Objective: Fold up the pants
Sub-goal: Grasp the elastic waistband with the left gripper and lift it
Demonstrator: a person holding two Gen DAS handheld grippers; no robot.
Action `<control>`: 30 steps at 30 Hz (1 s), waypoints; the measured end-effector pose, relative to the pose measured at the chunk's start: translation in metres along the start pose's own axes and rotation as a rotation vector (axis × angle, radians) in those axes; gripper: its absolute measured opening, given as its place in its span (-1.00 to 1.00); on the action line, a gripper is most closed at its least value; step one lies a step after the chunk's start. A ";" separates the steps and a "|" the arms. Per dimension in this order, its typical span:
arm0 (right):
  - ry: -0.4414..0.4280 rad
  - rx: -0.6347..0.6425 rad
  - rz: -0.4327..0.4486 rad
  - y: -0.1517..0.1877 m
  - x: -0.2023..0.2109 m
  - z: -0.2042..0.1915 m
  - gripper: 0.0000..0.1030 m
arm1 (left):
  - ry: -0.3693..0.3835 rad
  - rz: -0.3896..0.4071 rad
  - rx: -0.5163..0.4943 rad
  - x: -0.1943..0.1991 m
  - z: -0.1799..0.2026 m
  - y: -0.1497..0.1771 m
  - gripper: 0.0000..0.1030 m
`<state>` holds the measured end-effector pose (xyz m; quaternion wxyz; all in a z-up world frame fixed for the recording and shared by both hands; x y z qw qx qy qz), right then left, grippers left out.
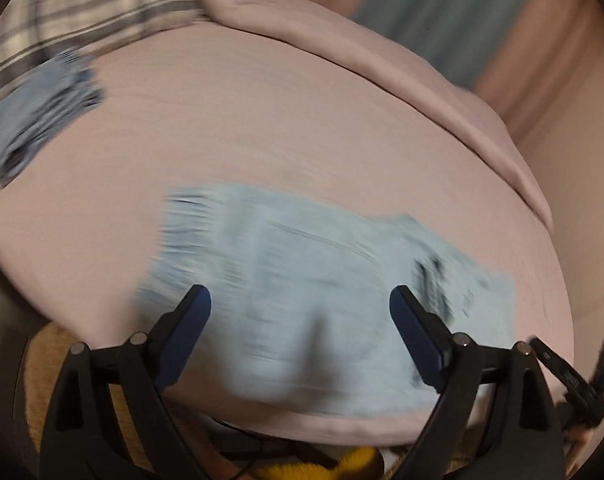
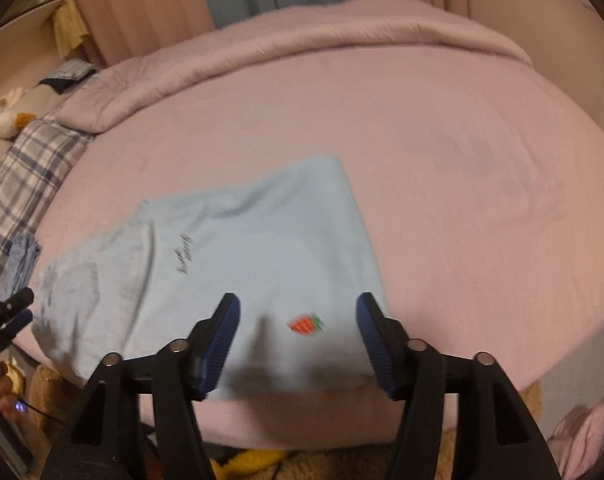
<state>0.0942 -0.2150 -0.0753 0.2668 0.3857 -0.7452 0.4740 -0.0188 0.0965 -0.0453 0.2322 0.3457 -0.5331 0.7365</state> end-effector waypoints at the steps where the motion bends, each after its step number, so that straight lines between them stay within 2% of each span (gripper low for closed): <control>1: -0.015 0.008 0.007 -0.003 -0.001 -0.006 0.37 | -0.022 -0.002 0.029 0.000 -0.010 -0.001 0.78; 5: -0.058 0.029 0.014 -0.011 -0.010 -0.027 0.37 | -0.094 -0.015 0.119 0.001 -0.043 0.007 0.78; 9: -0.090 0.030 0.009 -0.007 -0.020 -0.038 0.37 | -0.114 -0.041 0.181 -0.005 -0.059 0.018 0.78; 16: -0.098 0.009 -0.042 0.009 -0.030 -0.039 0.37 | -0.078 -0.113 0.235 -0.026 -0.069 0.031 0.75; 19: -0.088 0.011 -0.048 0.012 -0.029 -0.038 0.37 | -0.070 -0.107 0.243 -0.030 -0.070 0.033 0.75; 22: -0.095 -0.003 -0.056 0.013 -0.031 -0.035 0.37 | -0.015 -0.089 0.280 -0.029 -0.073 0.035 0.74; 24: -0.098 -0.011 -0.061 0.013 -0.032 -0.034 0.37 | 0.015 -0.081 0.309 -0.028 -0.074 0.036 0.68; 26: -0.096 -0.009 -0.063 0.014 -0.033 -0.034 0.37 | 0.029 -0.079 0.323 -0.027 -0.073 0.037 0.44; 28: -0.096 -0.006 -0.065 0.014 -0.033 -0.033 0.37 | 0.096 -0.082 0.346 -0.028 -0.071 0.038 0.30; 30: -0.101 -0.008 -0.072 0.014 -0.034 -0.032 0.37 | 0.099 -0.078 0.349 -0.028 -0.070 0.038 0.27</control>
Point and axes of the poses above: each gripper's, at about its wrist camera, not at the fingertips, and x roughly against the way its jaws point, z to its right, y to its underside, the point moved 1 cm from there along -x, roughly the way its jaws point, and after that the axes turned 14 degrees about -x, right-handed, at the moved point
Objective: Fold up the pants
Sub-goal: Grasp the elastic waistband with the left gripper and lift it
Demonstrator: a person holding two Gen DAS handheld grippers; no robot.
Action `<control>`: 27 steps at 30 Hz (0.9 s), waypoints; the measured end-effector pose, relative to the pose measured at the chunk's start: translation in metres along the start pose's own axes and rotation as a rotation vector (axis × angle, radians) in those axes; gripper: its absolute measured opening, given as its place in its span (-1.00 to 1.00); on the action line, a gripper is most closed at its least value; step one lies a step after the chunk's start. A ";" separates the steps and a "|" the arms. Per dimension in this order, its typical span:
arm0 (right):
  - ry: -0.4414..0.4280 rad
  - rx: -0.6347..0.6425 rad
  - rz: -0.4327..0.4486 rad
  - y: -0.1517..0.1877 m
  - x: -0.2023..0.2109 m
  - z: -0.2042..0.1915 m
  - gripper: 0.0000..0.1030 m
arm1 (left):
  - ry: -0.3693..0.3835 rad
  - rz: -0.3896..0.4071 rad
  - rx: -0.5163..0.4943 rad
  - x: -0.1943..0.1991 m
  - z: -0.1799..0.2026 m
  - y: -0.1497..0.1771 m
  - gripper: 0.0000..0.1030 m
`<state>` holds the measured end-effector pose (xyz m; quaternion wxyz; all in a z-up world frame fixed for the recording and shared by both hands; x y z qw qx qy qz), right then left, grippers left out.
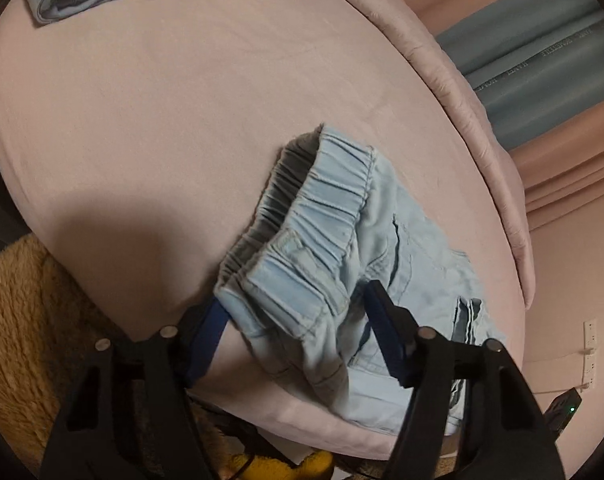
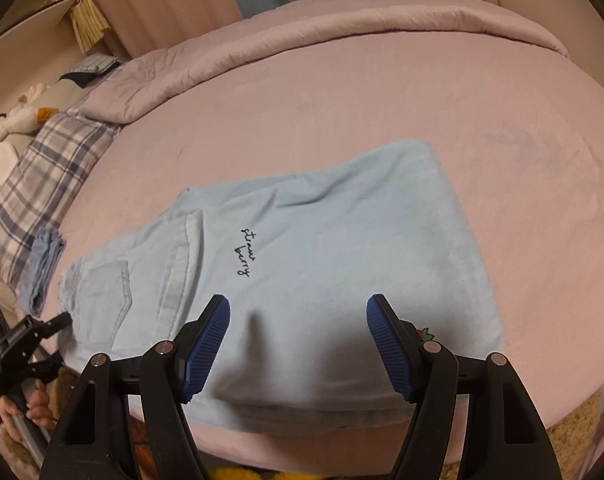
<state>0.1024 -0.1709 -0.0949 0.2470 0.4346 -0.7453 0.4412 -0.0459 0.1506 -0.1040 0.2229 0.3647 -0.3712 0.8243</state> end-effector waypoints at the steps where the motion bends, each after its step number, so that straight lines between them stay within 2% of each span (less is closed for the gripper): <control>1: -0.002 -0.002 -0.002 0.000 0.000 0.000 0.37 | -0.006 0.004 -0.008 0.000 0.001 0.000 0.18; 5: -0.001 0.002 -0.010 0.002 -0.002 0.000 0.37 | 0.003 0.021 0.014 0.004 0.000 -0.001 -0.17; 8: 0.000 0.001 -0.012 0.002 -0.002 0.000 0.37 | -0.039 0.048 -0.044 0.010 0.009 0.000 -0.28; 11: -0.002 -0.002 -0.015 0.003 -0.001 0.001 0.37 | -0.078 0.088 -0.094 0.019 0.021 0.000 -0.32; 22: -0.022 -0.031 -0.025 0.004 0.002 0.007 0.37 | -0.079 0.215 -0.294 0.043 0.074 -0.010 -0.34; 27: -0.024 -0.027 -0.016 0.005 0.005 0.007 0.37 | -0.023 0.236 -0.399 0.043 0.105 -0.011 -0.35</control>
Point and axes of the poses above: each gripper's, at about its wrist camera, not at the fingertips, and x roughly against the way its jaws point, z to its right, y to its underside, the point moved 1 cm from there along -x, roughly the way its jaws point, and after that the axes turned 14 degrees about -x, right-handed, at the moved point
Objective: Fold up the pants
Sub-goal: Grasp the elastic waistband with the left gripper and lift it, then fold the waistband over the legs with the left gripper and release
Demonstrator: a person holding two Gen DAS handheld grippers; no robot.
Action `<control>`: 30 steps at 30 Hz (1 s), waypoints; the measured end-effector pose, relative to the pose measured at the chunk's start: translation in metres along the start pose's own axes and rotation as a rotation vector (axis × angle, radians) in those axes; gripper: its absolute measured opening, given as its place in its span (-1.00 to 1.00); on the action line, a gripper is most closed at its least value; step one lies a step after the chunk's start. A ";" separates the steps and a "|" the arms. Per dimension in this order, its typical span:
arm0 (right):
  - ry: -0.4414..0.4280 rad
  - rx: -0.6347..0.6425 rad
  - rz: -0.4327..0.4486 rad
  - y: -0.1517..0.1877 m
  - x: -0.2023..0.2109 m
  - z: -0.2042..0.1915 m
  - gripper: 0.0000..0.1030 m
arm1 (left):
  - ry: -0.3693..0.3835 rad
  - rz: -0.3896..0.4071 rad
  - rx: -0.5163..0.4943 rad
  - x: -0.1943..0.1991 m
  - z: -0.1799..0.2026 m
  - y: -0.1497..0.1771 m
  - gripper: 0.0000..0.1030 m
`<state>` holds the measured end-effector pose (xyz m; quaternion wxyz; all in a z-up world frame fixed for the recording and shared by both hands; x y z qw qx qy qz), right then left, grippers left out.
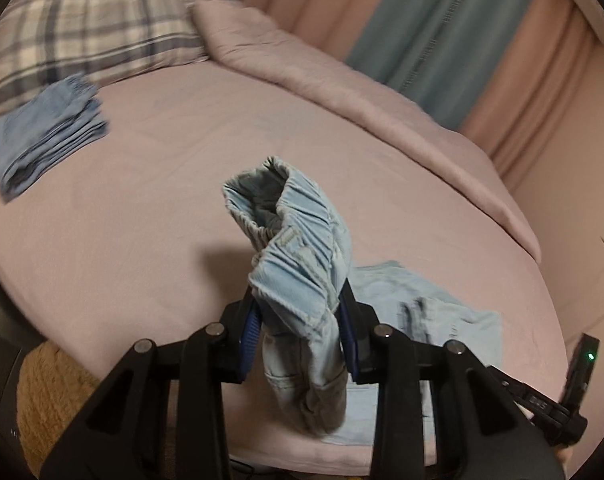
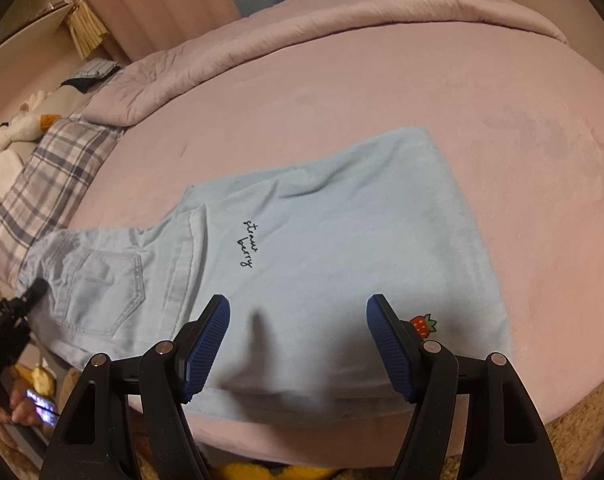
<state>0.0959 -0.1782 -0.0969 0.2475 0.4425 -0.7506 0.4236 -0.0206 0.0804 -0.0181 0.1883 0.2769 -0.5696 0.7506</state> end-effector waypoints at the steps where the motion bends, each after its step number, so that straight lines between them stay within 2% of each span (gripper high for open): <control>1: 0.000 -0.002 0.000 0.000 0.000 0.001 0.37 | 0.014 0.005 -0.028 0.000 0.007 -0.002 -0.35; 8: -0.001 -0.019 0.002 0.000 0.001 0.003 0.37 | 0.096 -0.024 -0.200 -0.014 0.053 -0.001 -0.35; 11: 0.000 -0.028 0.002 0.000 0.001 0.005 0.37 | 0.120 -0.058 -0.229 -0.025 0.062 0.003 -0.35; 22: -0.001 -0.055 -0.009 0.001 -0.001 0.015 0.37 | 0.236 -0.265 -0.226 -0.082 0.079 0.028 -0.31; 26: -0.001 -0.056 -0.014 0.000 -0.002 0.015 0.37 | 0.220 -0.273 -0.260 -0.089 0.087 0.034 -0.28; 30: 0.005 -0.054 -0.014 0.001 -0.003 0.014 0.37 | 0.244 -0.277 -0.239 -0.093 0.085 0.034 -0.25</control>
Point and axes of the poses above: each gripper's, at about its wrist camera, not at the fingertips, and x roughly against the way its jaws point, z to its right, y to its underside, the point moved 1 cm from there along -x, roughly the way its jaws point, and after that the axes turned 14 degrees about -x, right-handed, at the moved point
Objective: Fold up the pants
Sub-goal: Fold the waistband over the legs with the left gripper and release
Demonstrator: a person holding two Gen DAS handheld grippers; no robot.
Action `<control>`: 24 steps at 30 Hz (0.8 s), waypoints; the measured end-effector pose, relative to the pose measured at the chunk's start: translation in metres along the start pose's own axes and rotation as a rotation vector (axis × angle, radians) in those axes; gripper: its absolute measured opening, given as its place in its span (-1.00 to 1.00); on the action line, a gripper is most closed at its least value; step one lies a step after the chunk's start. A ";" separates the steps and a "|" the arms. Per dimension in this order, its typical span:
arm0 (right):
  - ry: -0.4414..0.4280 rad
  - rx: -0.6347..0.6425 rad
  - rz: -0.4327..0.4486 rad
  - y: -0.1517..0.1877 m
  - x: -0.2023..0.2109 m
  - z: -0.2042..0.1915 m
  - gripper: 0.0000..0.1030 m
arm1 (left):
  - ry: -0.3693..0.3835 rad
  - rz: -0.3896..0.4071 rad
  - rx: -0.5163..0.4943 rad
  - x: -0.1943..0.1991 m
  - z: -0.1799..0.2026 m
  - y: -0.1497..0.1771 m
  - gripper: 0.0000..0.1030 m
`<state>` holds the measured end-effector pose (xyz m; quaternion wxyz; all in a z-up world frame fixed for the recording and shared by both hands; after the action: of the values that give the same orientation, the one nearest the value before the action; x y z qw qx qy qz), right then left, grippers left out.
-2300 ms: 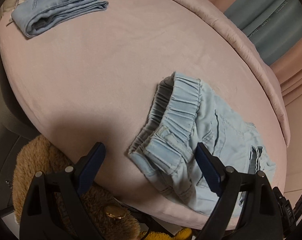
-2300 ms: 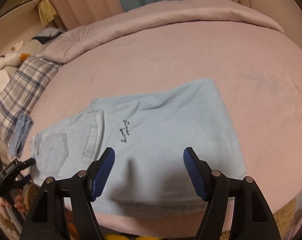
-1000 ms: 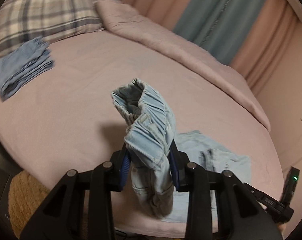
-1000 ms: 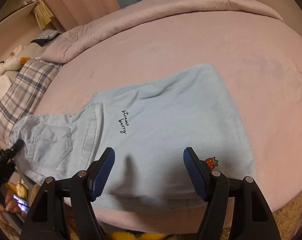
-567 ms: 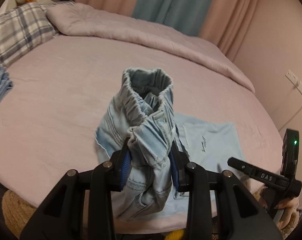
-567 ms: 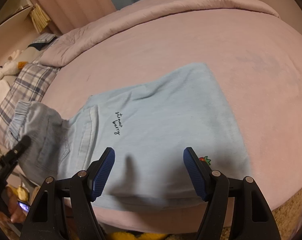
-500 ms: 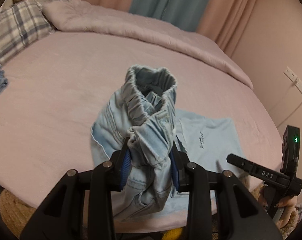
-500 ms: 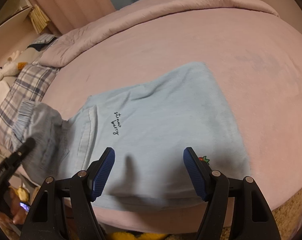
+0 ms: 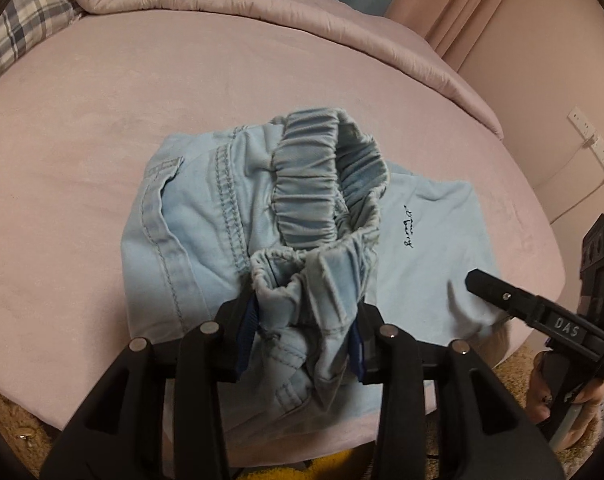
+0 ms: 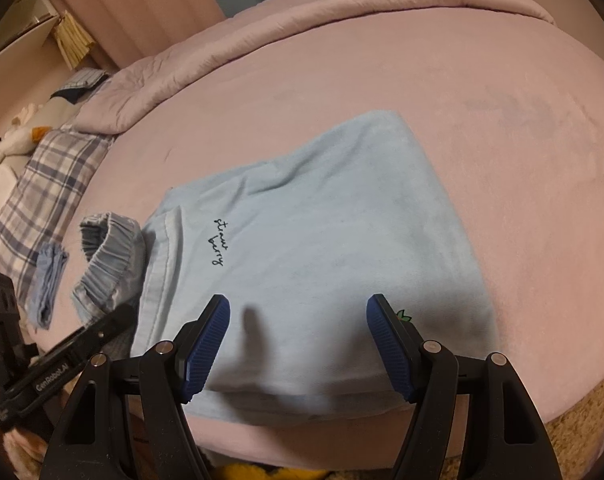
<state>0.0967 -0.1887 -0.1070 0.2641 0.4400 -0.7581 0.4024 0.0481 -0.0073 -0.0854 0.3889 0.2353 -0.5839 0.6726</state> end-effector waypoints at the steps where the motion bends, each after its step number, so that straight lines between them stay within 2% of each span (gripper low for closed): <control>1: 0.003 0.002 0.000 0.000 0.000 0.000 0.37 | 0.008 0.002 0.006 0.000 0.000 0.000 -0.23; 6: 0.008 0.007 0.000 0.000 -0.002 -0.001 0.37 | 0.078 0.021 0.041 0.005 -0.001 0.004 -0.01; 11: 0.007 0.006 -0.001 0.000 -0.003 0.000 0.37 | 0.150 0.025 0.099 0.022 -0.001 0.001 0.51; 12: 0.007 0.005 -0.001 0.000 -0.003 0.000 0.37 | 0.149 0.034 0.096 0.027 0.000 0.000 0.54; 16: 0.016 0.007 0.001 0.002 -0.002 -0.001 0.37 | 0.093 0.099 0.069 0.059 -0.001 0.001 0.71; 20: 0.029 0.006 -0.002 0.002 -0.002 -0.004 0.37 | 0.042 0.141 0.107 0.078 -0.016 0.003 0.81; 22: 0.032 0.000 -0.002 0.002 -0.001 -0.005 0.39 | -0.015 0.131 0.142 0.082 -0.028 0.007 0.81; 24: 0.036 -0.002 -0.003 0.003 -0.001 -0.006 0.56 | -0.086 0.096 0.168 0.083 -0.038 0.013 0.81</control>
<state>0.0951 -0.1826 -0.1059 0.2785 0.4338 -0.7529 0.4092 -0.0057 0.0496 -0.0368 0.3098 0.2675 -0.5520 0.7265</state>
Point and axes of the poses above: each gripper's, at about its wrist camera, not at the fingertips, and x roughly against the way its jaws point, z to its right, y to its underside, the point moved 1 cm from there along -x, roughly the way its jaws point, and after that the axes turned 14 degrees about -x, right-handed, at the moved point
